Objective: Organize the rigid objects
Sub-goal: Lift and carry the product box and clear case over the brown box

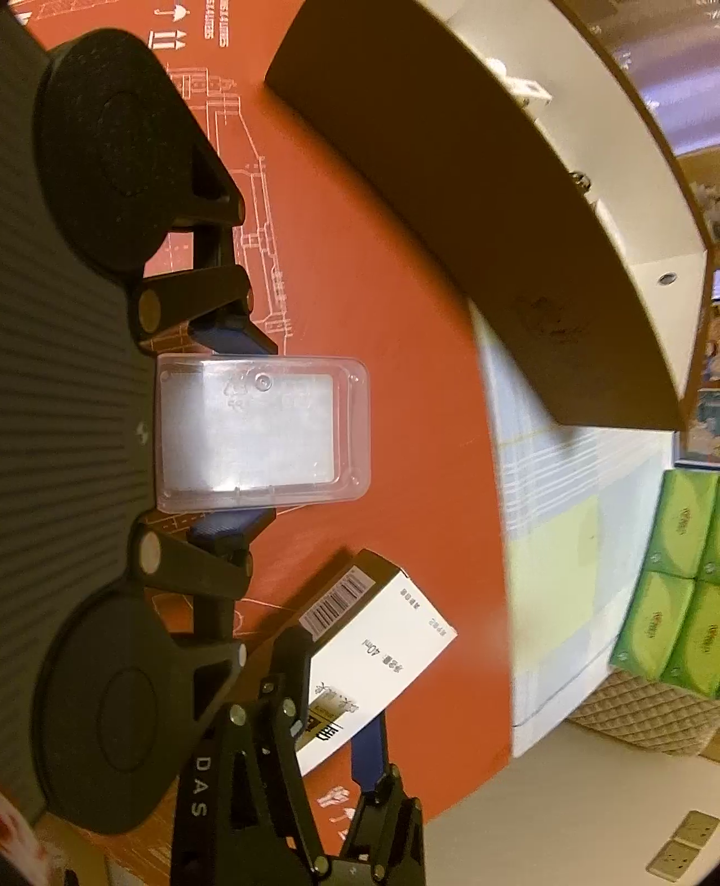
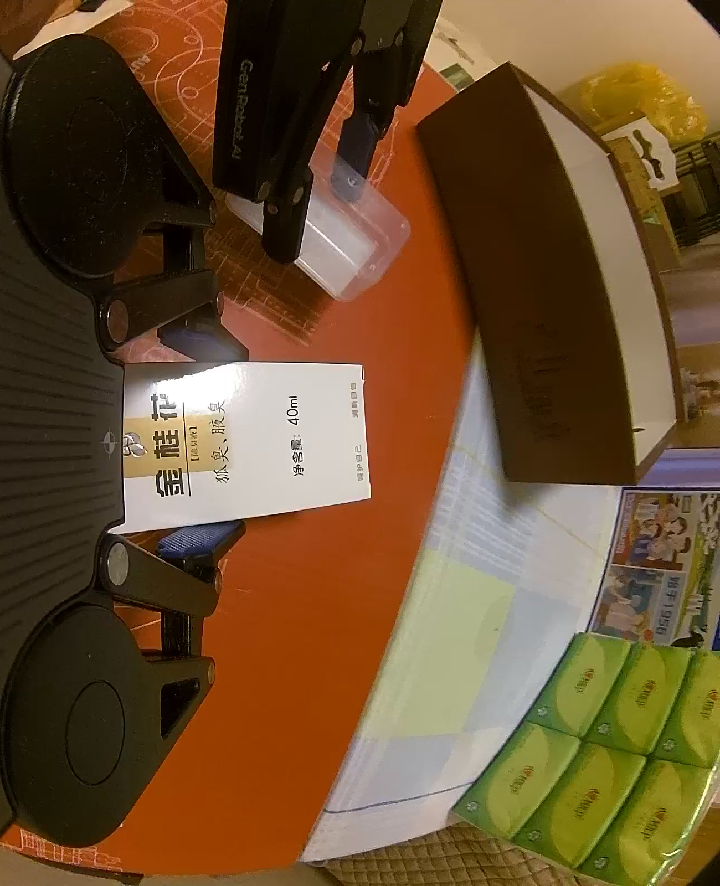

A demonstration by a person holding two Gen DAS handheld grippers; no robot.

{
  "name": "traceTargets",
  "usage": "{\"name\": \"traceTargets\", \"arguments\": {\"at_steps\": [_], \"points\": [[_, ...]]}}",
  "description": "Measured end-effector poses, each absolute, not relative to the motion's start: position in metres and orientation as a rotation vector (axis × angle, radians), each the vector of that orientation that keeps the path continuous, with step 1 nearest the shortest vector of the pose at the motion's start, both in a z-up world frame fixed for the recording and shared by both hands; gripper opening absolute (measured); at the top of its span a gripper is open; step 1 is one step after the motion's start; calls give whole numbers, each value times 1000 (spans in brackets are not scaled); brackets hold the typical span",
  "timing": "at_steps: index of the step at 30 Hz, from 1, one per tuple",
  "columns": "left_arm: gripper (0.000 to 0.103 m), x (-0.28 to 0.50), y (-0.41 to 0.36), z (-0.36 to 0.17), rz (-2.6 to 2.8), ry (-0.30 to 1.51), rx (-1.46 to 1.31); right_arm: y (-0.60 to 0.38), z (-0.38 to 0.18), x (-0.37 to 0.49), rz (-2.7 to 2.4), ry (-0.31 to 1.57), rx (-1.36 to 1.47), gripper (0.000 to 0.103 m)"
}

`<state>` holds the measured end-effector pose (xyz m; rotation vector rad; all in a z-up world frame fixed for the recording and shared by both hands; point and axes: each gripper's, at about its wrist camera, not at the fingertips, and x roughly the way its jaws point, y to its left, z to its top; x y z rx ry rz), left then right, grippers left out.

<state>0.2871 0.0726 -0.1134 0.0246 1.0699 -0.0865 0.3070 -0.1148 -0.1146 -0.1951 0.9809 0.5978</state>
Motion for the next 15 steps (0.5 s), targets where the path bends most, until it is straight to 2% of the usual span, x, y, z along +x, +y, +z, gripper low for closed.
{"name": "traceTargets", "arguments": {"at_steps": [15], "points": [[52, 269, 107, -54, 17, 949, -37, -93, -66, 308, 674, 883, -146, 56]]}}
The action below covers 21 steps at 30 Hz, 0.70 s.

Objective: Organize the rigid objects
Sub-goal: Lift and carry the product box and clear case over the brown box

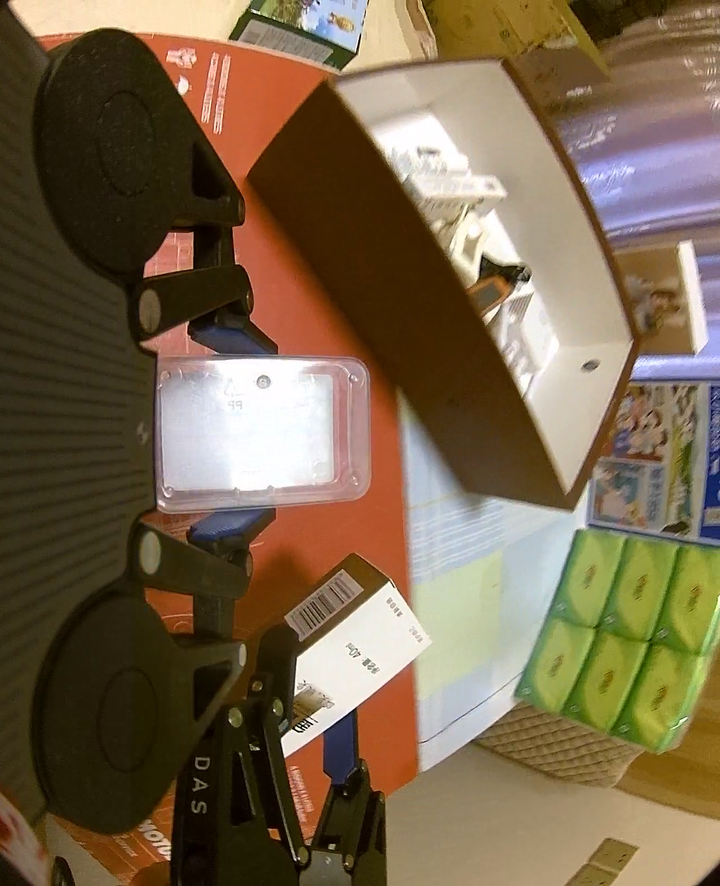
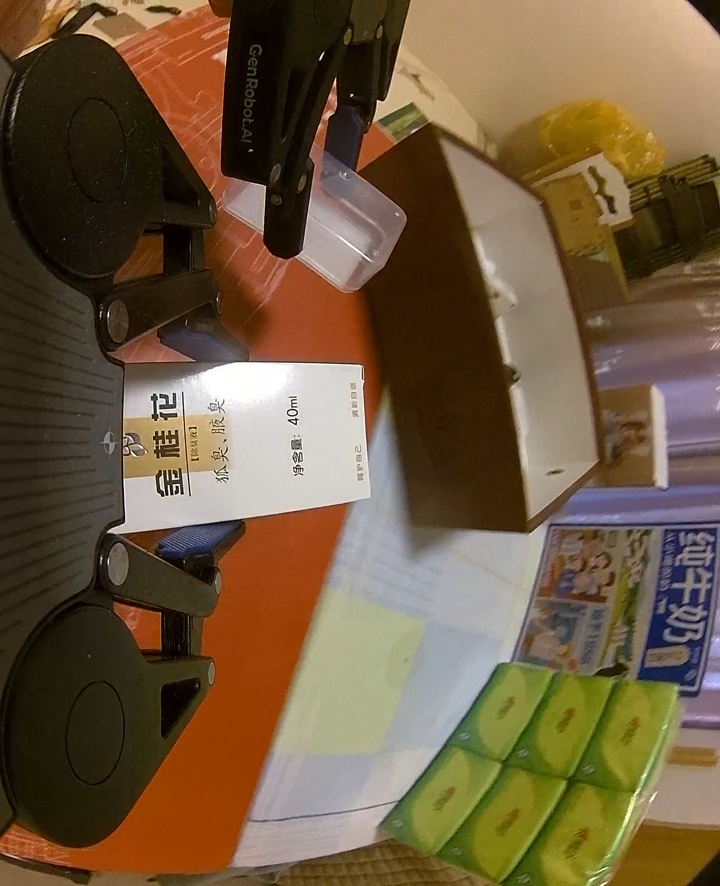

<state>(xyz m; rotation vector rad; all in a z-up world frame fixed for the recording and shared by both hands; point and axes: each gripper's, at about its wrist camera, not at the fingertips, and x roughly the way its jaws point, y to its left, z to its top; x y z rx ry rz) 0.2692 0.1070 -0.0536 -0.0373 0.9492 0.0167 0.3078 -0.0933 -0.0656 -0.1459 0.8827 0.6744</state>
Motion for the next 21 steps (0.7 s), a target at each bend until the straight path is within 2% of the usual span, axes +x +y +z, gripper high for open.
{"name": "traceTargets", "arguments": {"at_steps": [21], "points": [[52, 285, 184, 0, 183, 814, -78, -9, -9, 352, 832, 757, -117, 56]]}}
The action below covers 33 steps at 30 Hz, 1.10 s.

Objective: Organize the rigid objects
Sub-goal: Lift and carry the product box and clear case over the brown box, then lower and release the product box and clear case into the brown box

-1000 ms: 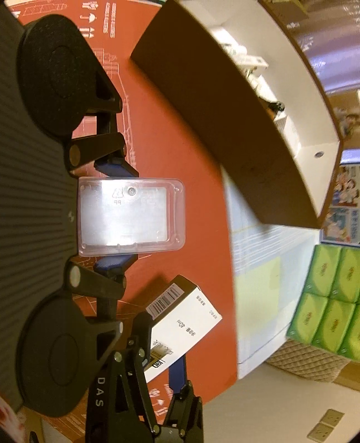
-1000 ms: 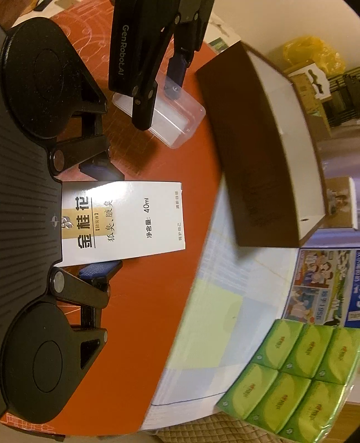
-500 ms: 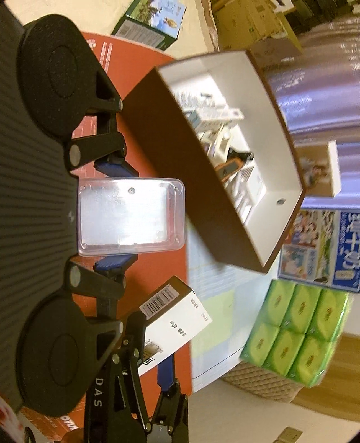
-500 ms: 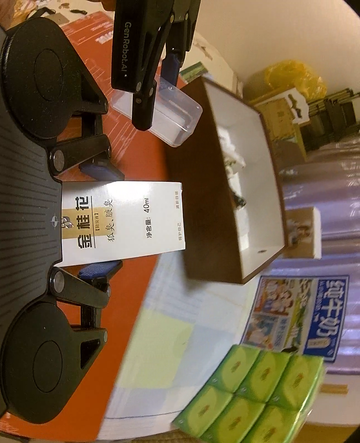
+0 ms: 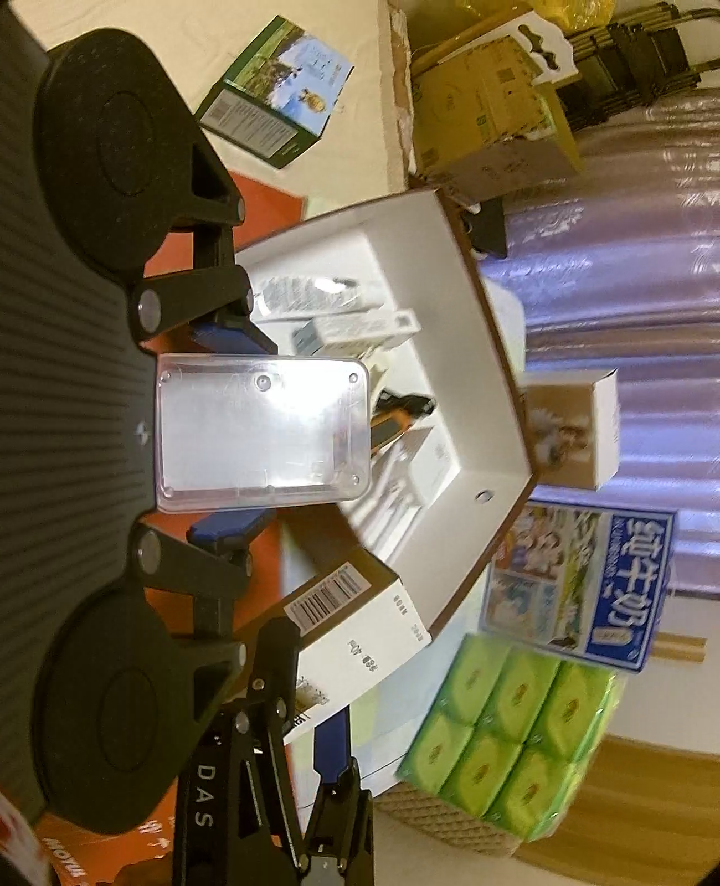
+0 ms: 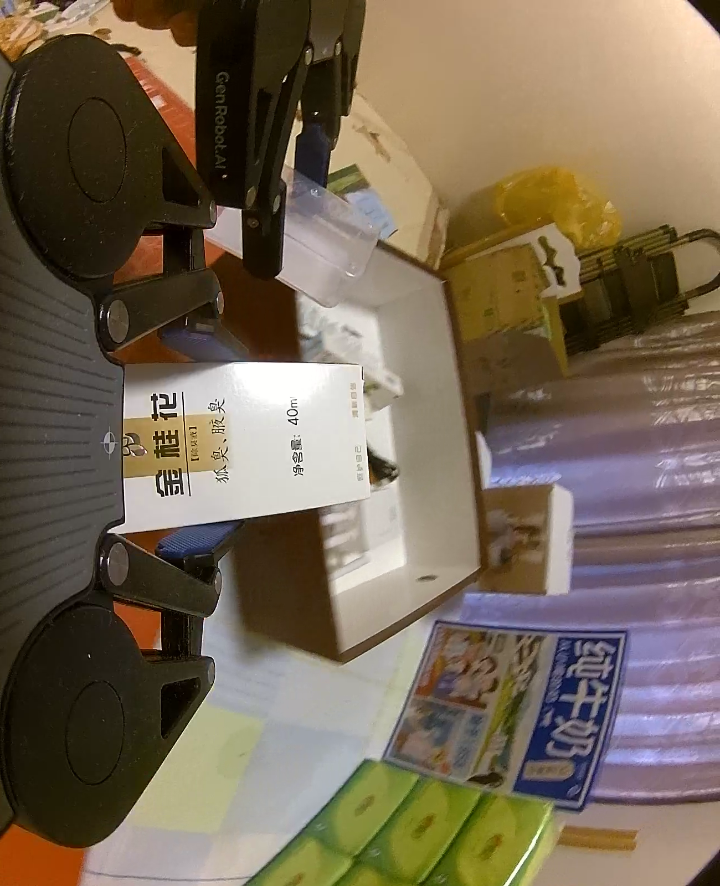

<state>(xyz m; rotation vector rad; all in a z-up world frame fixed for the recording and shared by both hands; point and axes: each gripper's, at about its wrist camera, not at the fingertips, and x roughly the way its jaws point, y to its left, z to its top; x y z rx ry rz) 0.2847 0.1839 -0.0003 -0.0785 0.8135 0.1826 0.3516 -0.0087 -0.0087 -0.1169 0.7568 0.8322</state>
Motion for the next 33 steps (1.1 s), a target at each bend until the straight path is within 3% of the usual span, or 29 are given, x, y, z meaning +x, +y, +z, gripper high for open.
{"name": "traceTargets", "arguments": {"at_steps": [17, 33], "points": [[52, 346, 248, 8, 247, 801, -102, 72, 8, 426, 871, 750, -111, 56], [52, 407, 303, -30, 318, 900, -121, 136, -29, 494, 849, 806, -183, 56]]}}
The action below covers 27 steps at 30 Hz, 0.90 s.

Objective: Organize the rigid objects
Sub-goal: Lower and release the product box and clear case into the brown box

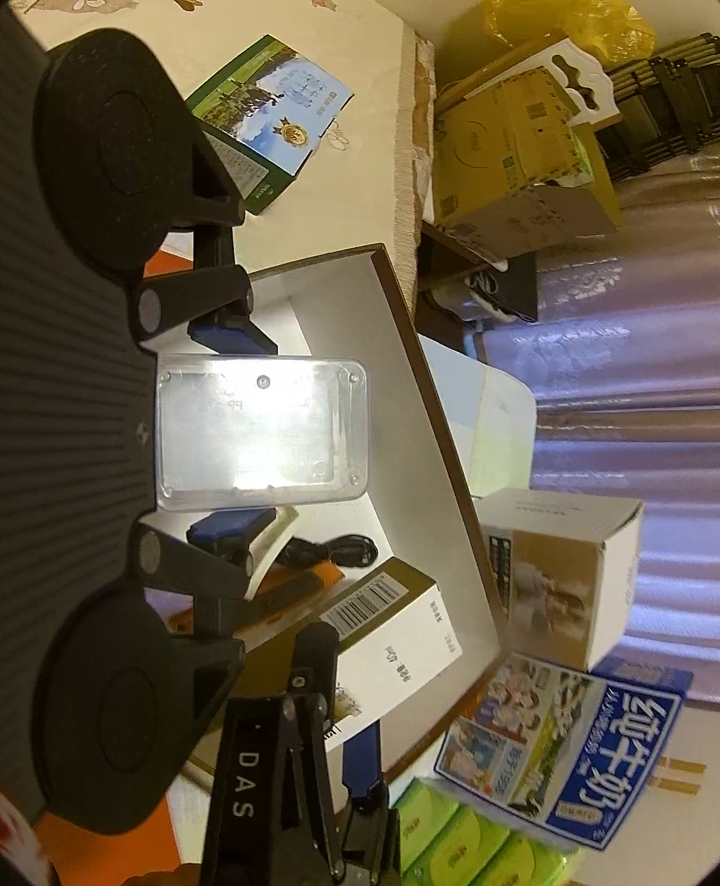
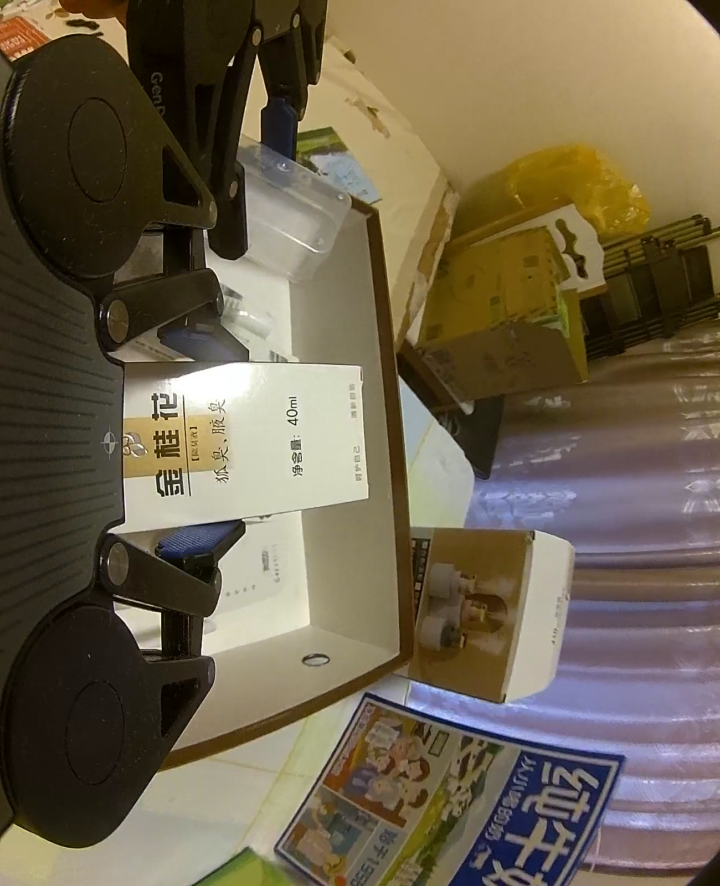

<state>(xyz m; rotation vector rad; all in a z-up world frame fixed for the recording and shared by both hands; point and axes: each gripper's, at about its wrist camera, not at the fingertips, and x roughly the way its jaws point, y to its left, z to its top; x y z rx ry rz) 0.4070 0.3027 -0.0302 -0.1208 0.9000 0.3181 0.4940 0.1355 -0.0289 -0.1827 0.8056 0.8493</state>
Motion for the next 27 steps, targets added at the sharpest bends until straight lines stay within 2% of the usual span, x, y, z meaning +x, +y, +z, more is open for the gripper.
{"name": "traceTargets", "arguments": {"at_steps": [13, 17, 27], "points": [[52, 435, 319, -53, 335, 950, -121, 159, -53, 524, 854, 809, -178, 56], [52, 439, 321, -59, 331, 963, -125, 164, -61, 532, 810, 817, -169, 63], [52, 443, 324, -66, 332, 974, -134, 152, -67, 534, 799, 869, -139, 64]]}}
